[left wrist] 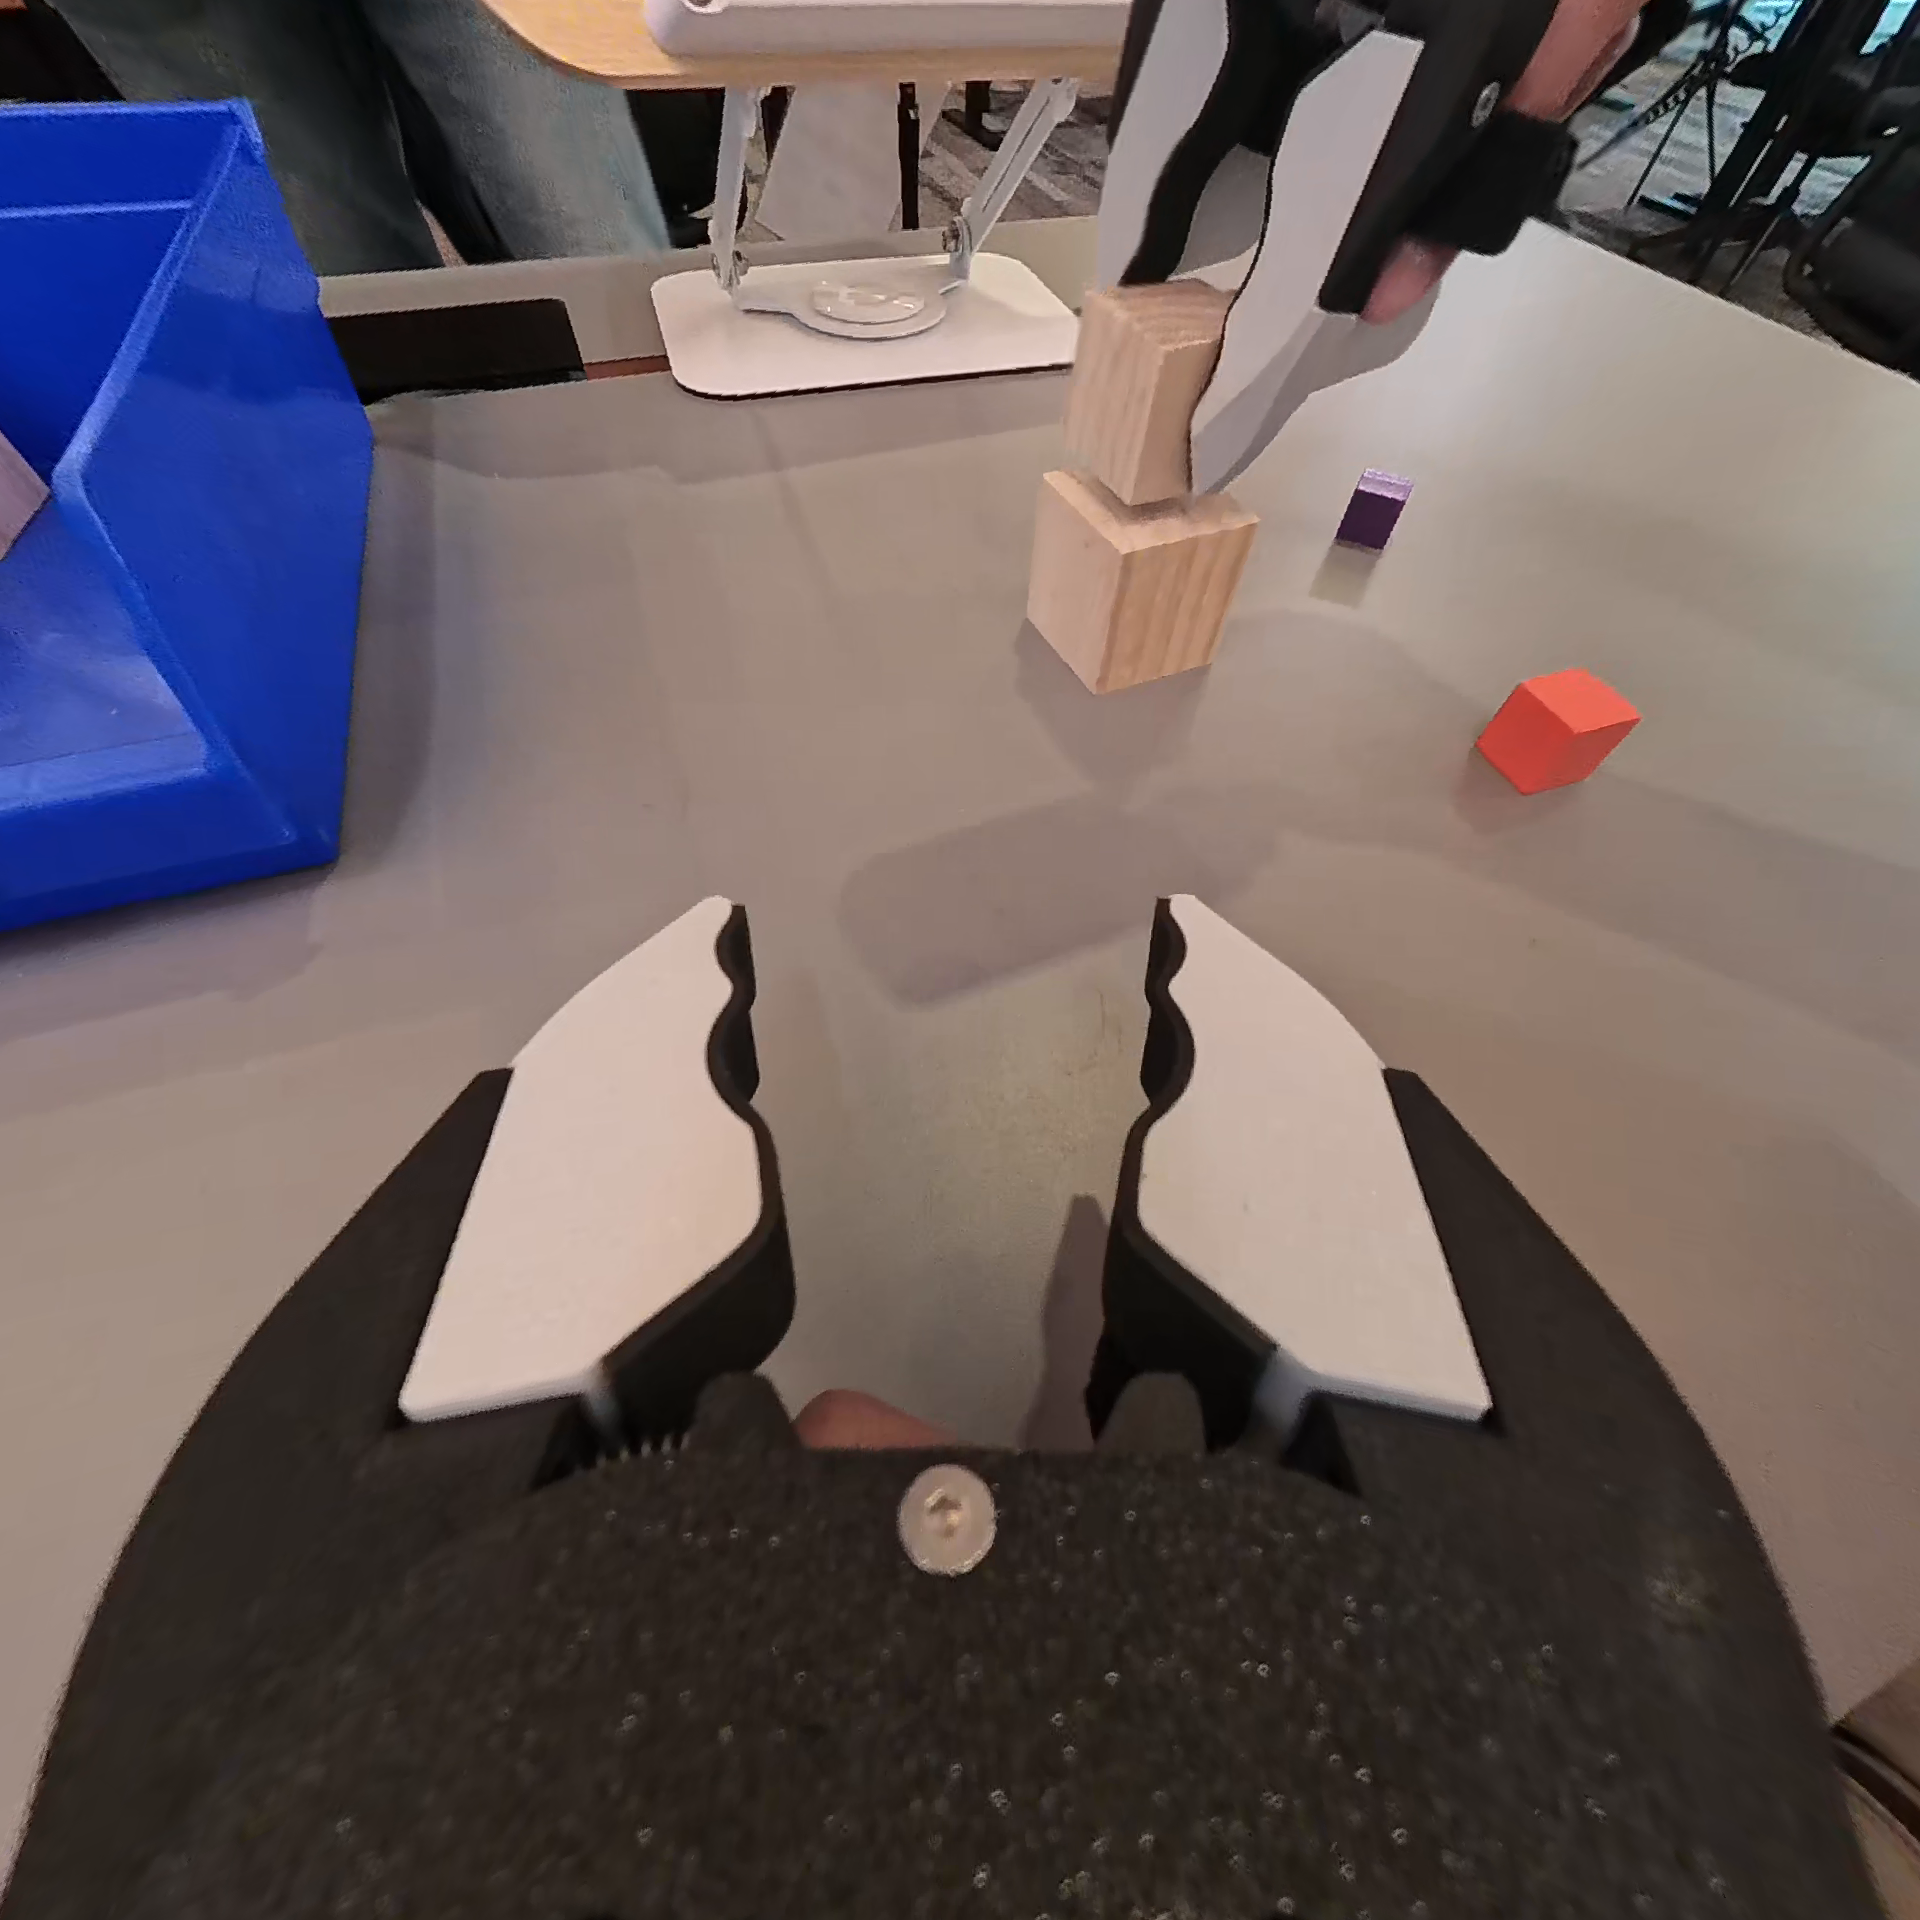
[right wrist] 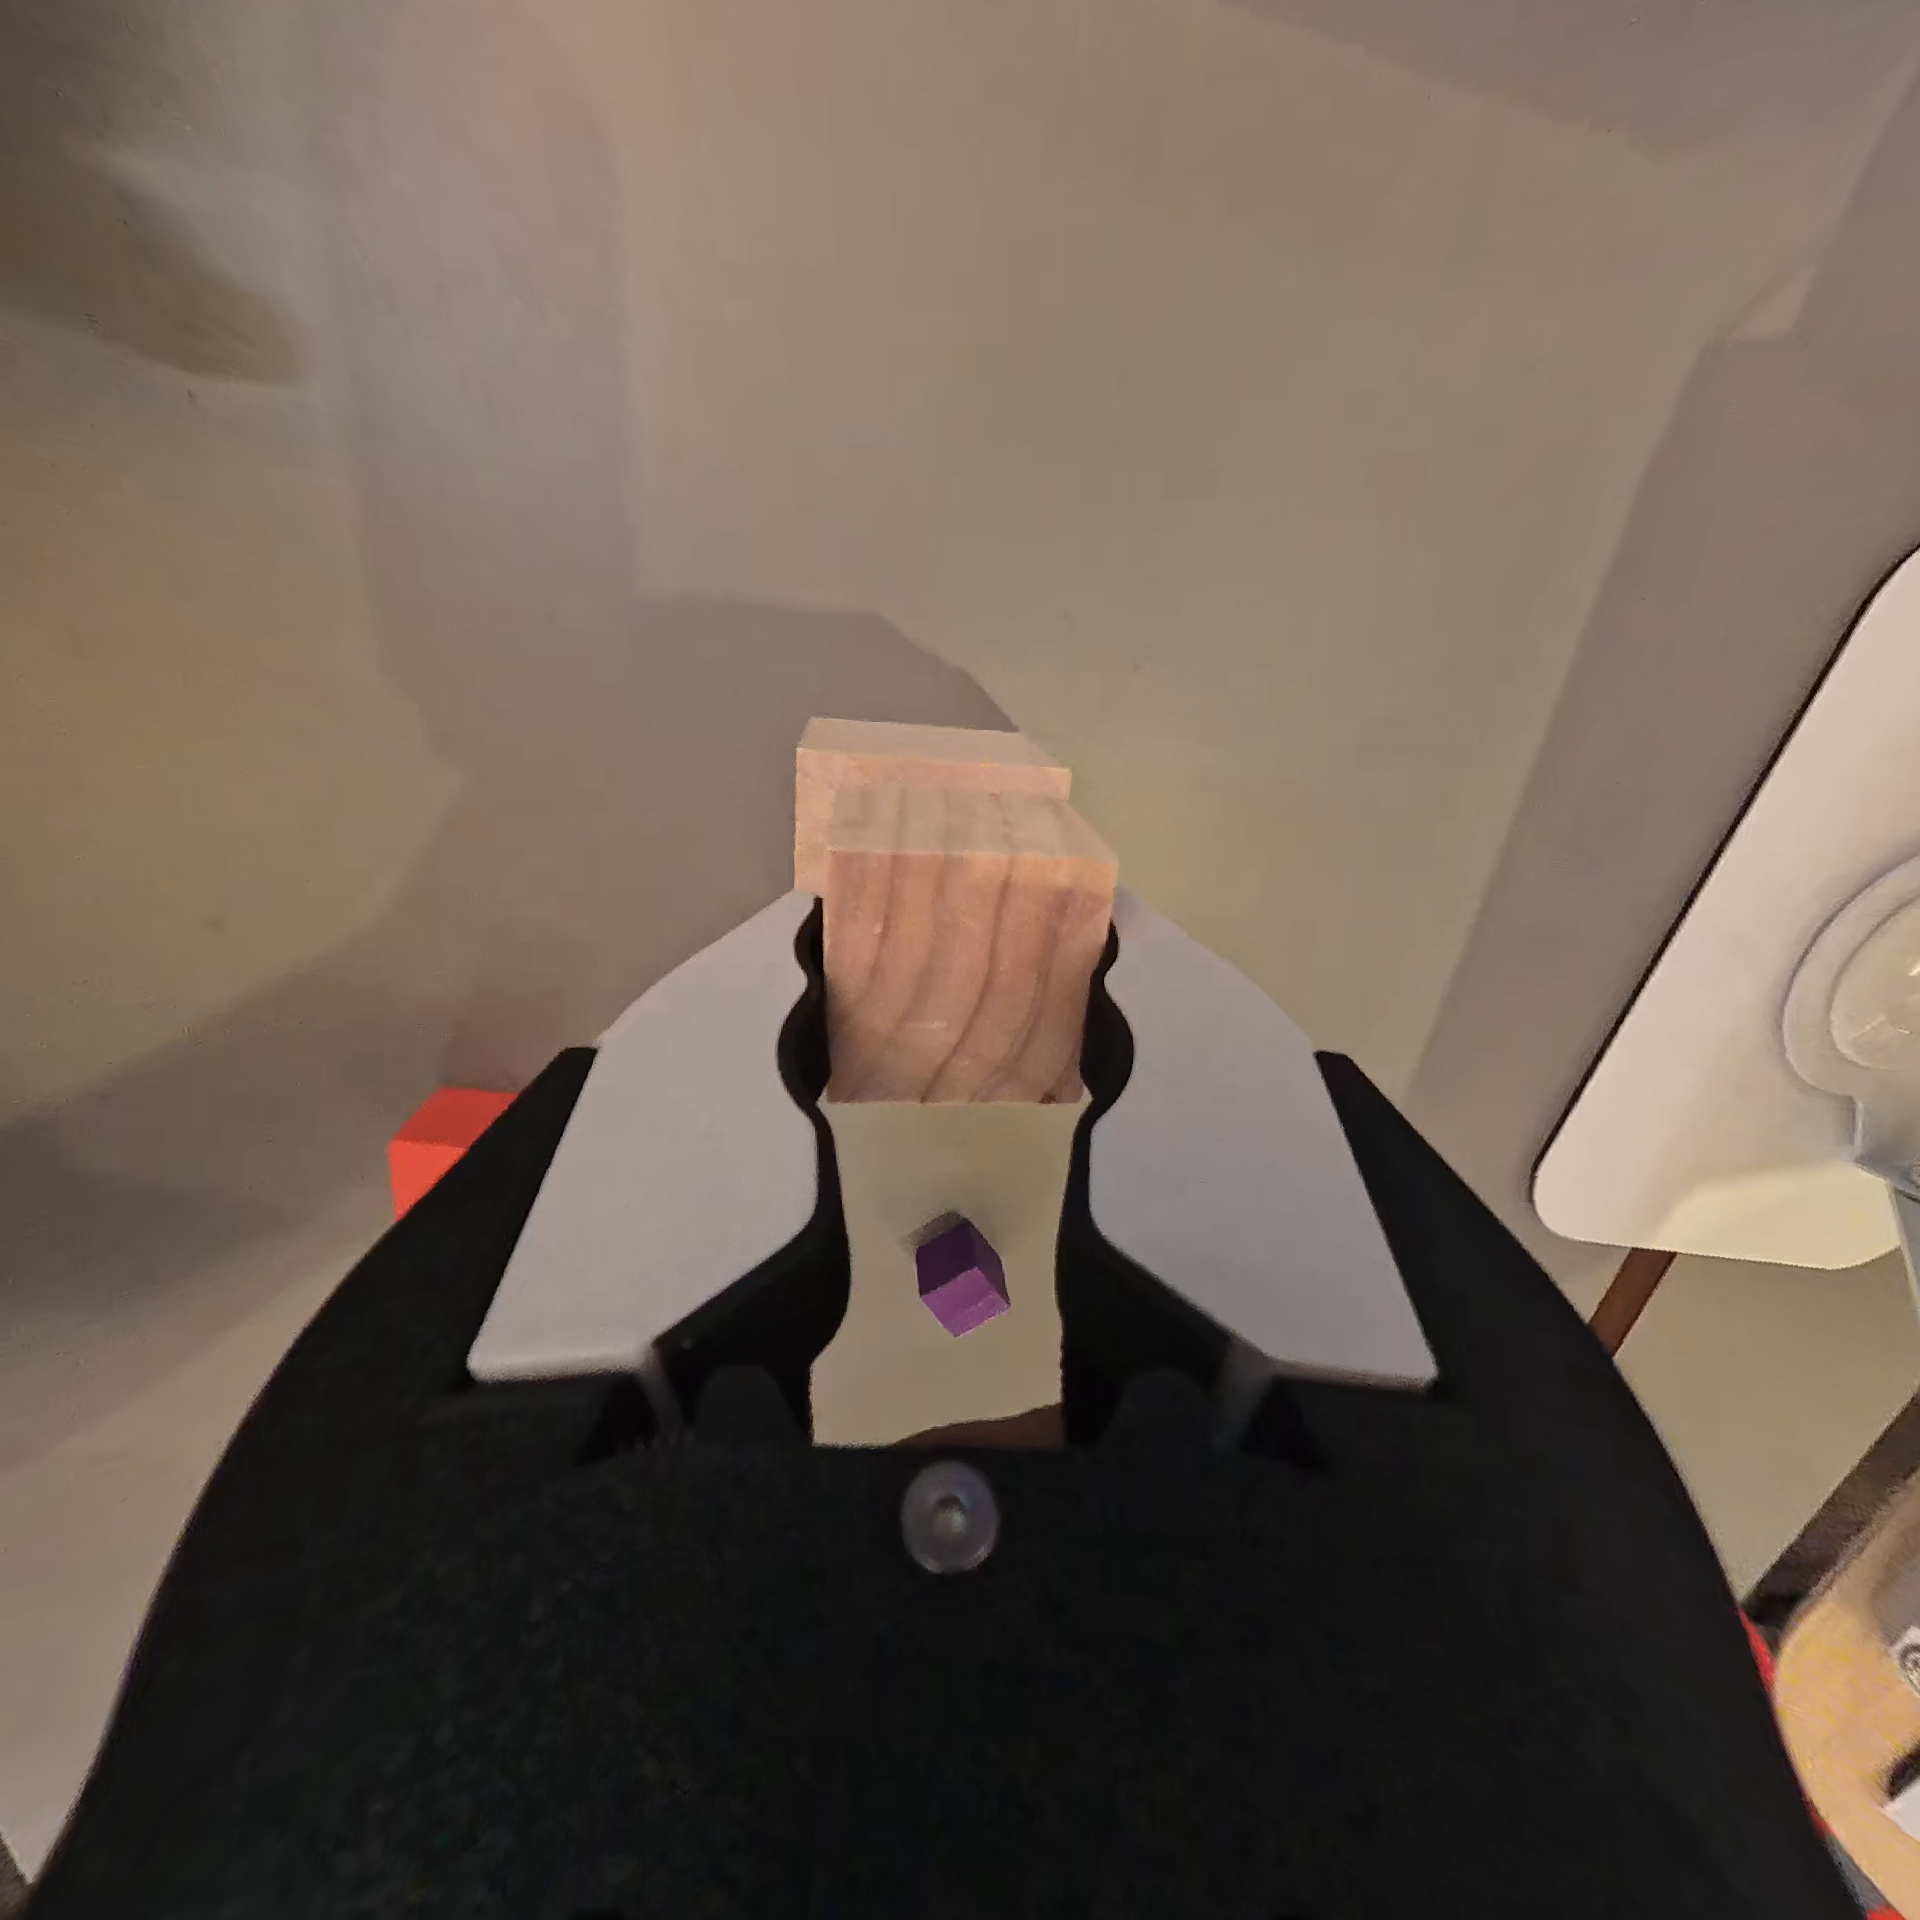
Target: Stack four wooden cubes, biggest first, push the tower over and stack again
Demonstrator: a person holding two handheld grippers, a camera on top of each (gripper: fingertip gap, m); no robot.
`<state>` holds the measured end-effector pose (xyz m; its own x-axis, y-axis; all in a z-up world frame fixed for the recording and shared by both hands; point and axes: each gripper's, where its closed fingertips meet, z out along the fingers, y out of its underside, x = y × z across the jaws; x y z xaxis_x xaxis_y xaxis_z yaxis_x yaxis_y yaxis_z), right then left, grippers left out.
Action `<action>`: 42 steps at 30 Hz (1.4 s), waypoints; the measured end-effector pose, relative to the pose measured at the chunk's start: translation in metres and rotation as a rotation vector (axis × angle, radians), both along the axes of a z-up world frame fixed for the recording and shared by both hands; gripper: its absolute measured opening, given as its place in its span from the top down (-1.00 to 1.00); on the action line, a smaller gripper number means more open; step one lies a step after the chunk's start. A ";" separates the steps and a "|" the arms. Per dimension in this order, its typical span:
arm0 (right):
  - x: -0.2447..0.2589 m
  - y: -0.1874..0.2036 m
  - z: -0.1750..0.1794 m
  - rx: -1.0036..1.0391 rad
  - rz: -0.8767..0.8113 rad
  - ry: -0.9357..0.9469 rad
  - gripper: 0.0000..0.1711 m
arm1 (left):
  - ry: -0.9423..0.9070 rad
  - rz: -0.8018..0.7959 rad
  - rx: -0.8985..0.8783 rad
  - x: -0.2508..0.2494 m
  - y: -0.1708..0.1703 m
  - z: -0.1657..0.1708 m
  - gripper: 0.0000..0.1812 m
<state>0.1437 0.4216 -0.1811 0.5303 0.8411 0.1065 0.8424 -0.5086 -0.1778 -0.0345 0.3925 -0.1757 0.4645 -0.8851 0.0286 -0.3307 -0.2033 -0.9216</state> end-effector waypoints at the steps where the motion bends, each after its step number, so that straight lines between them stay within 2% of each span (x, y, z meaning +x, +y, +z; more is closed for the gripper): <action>1: 0.001 -0.001 -0.002 -0.006 -0.003 -0.006 0.46 | 0.002 0.002 -0.004 0.000 0.000 -0.001 0.20; 18: 0.000 -0.002 -0.003 -0.027 -0.032 0.033 0.42 | 0.009 0.002 0.006 0.001 0.000 -0.001 0.20; 21: 0.005 0.000 0.012 0.034 -0.047 0.027 0.31 | 0.009 0.002 0.007 0.001 0.000 -0.001 0.20; 23: 0.013 0.003 0.037 0.145 -0.084 0.028 0.29 | 0.003 0.001 0.004 0.001 0.000 0.000 0.20; 26: 0.016 -0.008 0.081 0.395 -0.194 0.115 0.32 | -0.008 0.005 0.005 0.000 0.000 0.002 0.20; 29: 0.024 -0.047 0.097 0.645 -0.345 0.133 0.30 | -0.021 0.012 0.005 -0.001 0.002 0.005 0.20; 32: 0.033 -0.101 0.084 0.806 -0.579 0.154 0.27 | -0.038 0.021 0.003 -0.001 0.007 0.011 0.19; 36: 0.022 -0.166 0.050 0.886 -0.867 0.285 0.23 | -0.078 0.044 0.006 -0.001 0.012 0.017 0.19; 42: 0.020 -0.227 0.019 0.998 -1.266 0.404 0.16 | -0.079 0.087 0.017 -0.005 0.019 0.017 0.20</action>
